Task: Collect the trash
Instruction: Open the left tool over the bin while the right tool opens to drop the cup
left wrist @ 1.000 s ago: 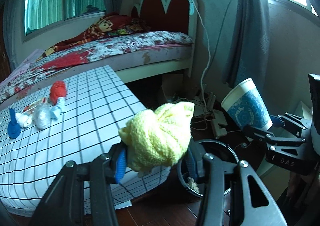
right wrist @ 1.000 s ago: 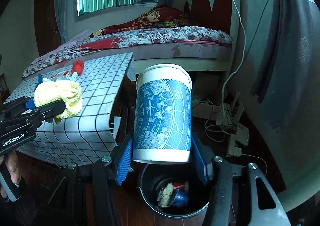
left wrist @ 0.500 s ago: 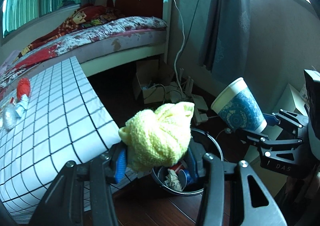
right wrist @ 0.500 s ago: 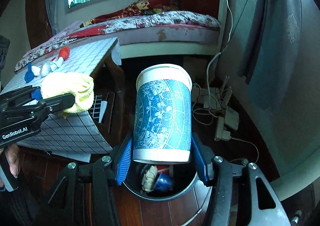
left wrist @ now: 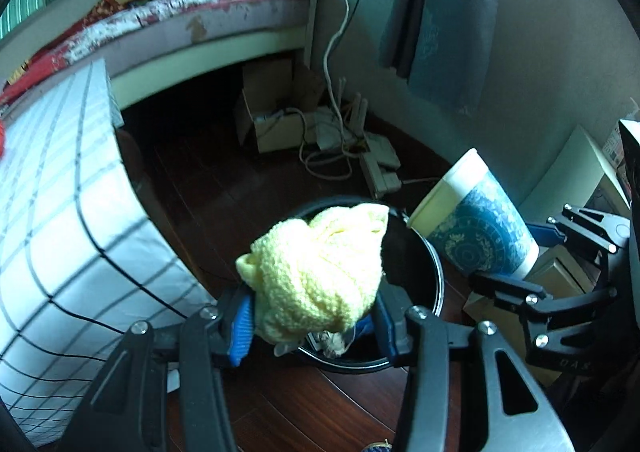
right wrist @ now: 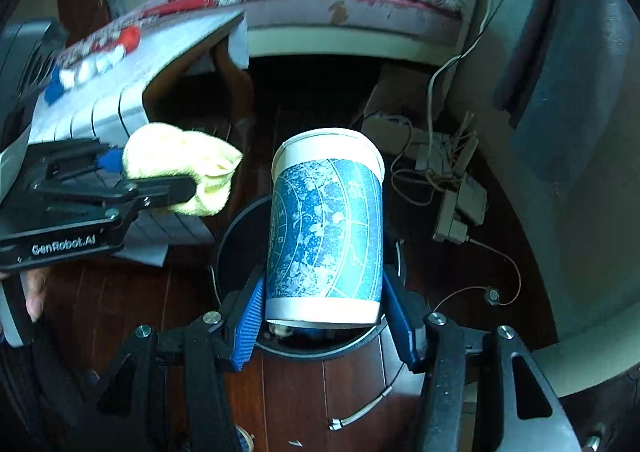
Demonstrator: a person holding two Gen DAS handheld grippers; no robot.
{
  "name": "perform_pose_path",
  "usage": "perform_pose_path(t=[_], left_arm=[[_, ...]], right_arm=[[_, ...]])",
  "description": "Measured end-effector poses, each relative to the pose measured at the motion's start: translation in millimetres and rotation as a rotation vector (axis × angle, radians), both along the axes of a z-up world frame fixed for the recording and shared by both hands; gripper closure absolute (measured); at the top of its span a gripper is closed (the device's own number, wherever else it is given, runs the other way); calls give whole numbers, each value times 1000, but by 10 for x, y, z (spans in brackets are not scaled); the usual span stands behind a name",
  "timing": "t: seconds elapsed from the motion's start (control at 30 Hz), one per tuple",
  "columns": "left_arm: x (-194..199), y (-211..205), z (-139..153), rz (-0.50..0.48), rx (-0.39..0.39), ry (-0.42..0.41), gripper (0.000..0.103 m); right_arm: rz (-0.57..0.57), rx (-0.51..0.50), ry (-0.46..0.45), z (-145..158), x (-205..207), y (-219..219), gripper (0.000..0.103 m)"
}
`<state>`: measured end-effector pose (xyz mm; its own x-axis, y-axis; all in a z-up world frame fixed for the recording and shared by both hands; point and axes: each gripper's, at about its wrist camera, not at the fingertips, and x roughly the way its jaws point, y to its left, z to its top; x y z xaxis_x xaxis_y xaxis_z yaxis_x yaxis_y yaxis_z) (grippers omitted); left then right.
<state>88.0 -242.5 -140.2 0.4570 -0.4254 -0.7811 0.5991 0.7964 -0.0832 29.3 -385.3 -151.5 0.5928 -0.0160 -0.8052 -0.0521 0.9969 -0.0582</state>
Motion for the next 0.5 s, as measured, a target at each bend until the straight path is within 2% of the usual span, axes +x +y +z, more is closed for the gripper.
perform_pose_path(t=[0.17, 0.2, 0.23, 0.27, 0.3, 0.33, 0.5], left_arm=[[112, -106, -163, -36, 1, 67, 50], [130, -115, -190, -44, -10, 86, 43], [157, -123, -219, -53, -24, 103, 32], [156, -132, -255, -55, -35, 113, 25], [152, -128, -290, -33, -29, 105, 12], [150, -115, -313, -10, -21, 98, 4], [137, -65, -424, 68, 27, 85, 2]], right_arm=[[36, -9, 69, -174, 198, -72, 45], [47, 8, 99, -237, 258, -95, 44], [52, 5, 130, -315, 315, -111, 43], [32, -30, 155, -397, 362, -148, 35], [1, -60, 163, -441, 388, -192, 14], [-25, -65, 167, -476, 377, -248, 6], [-92, -63, 199, -510, 381, -398, 1]])
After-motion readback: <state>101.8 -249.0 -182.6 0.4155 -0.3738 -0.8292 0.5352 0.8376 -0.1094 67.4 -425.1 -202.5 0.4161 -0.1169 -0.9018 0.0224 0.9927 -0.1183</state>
